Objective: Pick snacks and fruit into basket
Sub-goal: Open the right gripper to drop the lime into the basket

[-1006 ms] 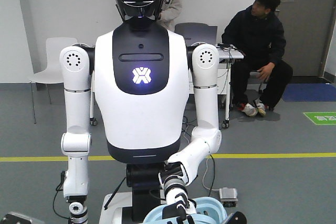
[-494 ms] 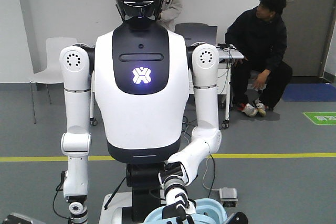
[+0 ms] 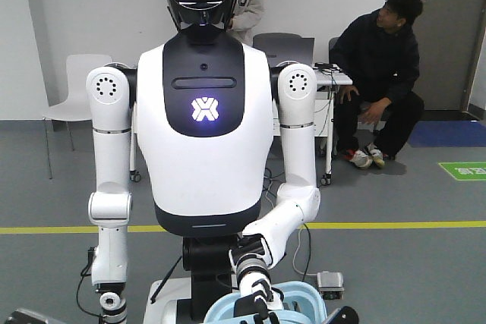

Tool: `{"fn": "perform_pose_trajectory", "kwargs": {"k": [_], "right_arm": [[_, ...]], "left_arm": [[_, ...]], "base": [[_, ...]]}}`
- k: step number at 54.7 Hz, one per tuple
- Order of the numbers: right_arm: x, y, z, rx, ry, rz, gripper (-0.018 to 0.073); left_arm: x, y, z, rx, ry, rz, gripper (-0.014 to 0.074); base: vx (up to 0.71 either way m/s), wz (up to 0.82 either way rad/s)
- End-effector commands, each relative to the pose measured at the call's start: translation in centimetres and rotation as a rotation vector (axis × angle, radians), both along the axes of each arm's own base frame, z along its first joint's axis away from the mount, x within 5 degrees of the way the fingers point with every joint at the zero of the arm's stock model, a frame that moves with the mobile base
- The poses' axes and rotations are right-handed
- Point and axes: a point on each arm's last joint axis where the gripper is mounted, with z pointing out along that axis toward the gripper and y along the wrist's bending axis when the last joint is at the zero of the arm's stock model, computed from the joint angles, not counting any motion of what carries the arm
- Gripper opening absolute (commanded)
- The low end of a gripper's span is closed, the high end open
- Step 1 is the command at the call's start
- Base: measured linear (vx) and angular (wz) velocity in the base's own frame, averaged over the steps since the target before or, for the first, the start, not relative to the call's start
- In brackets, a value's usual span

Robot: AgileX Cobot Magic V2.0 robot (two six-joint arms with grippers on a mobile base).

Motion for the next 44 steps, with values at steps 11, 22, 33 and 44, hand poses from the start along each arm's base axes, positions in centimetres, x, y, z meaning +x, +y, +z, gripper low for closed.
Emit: {"fn": "perform_pose_trajectory", "kwargs": {"k": [11,22,33,44], "right_arm": [[0.1,0.9,4.2,0.167,-0.095,0.018,0.0522],[-1.0,1.2,6.8,0.256,-0.074,0.032,0.0293],[-2.7,1.2,9.3,0.263,-0.097,0.119,-0.0017],[-3.5,1.0,11.7,0.284,-0.179,0.122,-0.0015]], "left_arm": [[0.4,-0.2,1.4,-0.046,-0.038,0.019,0.0003],[0.6,0.0,1.4,-0.028,-0.047,0.050,0.0003],[1.1,0.1,1.0,-0.042,-0.019,0.096,0.0003],[1.9,-0.2,0.0,-0.083,0.056,0.131,0.0003]], "base": [[0.00,0.00],[0.00,0.00],[0.00,0.00],[0.00,0.00]]}}
